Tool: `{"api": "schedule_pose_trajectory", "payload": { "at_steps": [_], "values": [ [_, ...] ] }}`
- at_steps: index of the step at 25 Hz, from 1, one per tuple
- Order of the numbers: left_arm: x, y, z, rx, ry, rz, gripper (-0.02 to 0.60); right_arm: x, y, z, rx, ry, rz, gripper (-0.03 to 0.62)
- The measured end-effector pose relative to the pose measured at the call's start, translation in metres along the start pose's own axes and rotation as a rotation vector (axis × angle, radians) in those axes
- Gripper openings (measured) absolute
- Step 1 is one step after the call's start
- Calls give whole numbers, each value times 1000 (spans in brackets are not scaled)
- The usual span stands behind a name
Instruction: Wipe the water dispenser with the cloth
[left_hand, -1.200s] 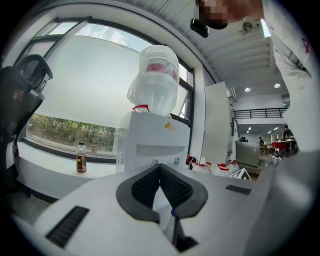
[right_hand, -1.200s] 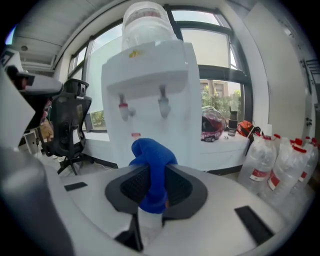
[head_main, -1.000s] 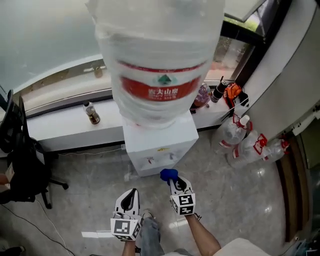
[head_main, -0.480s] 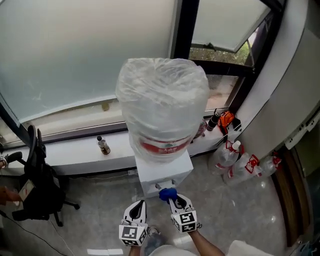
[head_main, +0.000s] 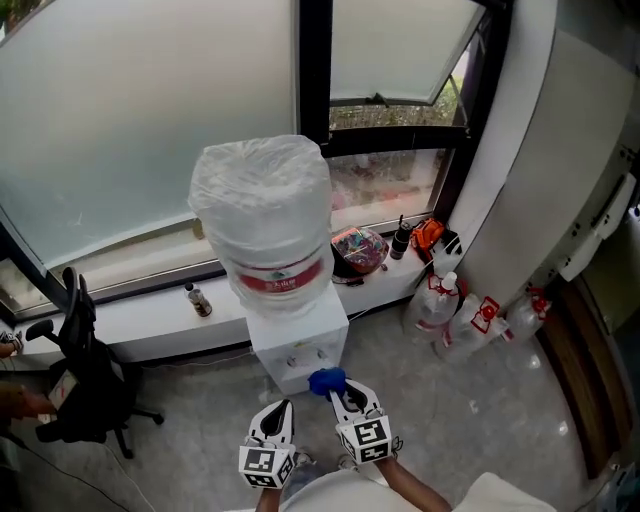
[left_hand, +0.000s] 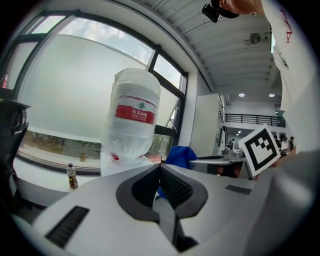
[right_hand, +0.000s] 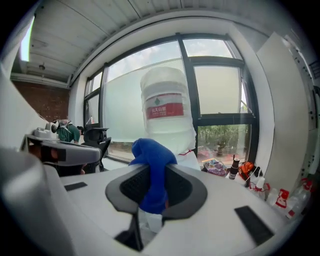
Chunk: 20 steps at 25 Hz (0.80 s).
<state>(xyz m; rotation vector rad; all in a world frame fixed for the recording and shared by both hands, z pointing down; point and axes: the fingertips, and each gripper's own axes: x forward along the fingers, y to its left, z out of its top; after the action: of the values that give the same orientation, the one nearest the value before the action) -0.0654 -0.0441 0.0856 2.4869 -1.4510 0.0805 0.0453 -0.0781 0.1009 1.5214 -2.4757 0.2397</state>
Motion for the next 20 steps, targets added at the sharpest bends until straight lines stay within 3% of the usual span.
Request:
{"api": "schedule_pose_trajectory", "payload": {
  "at_steps": [10, 20],
  "values": [
    [-23, -56, 35, 61, -66, 27, 11, -92, -3, 23, -6, -57, 42, 80],
    [-30, -63, 39, 74, -77, 1, 11, -109, -12, 20, -25, -59, 20, 79]
  ]
}}
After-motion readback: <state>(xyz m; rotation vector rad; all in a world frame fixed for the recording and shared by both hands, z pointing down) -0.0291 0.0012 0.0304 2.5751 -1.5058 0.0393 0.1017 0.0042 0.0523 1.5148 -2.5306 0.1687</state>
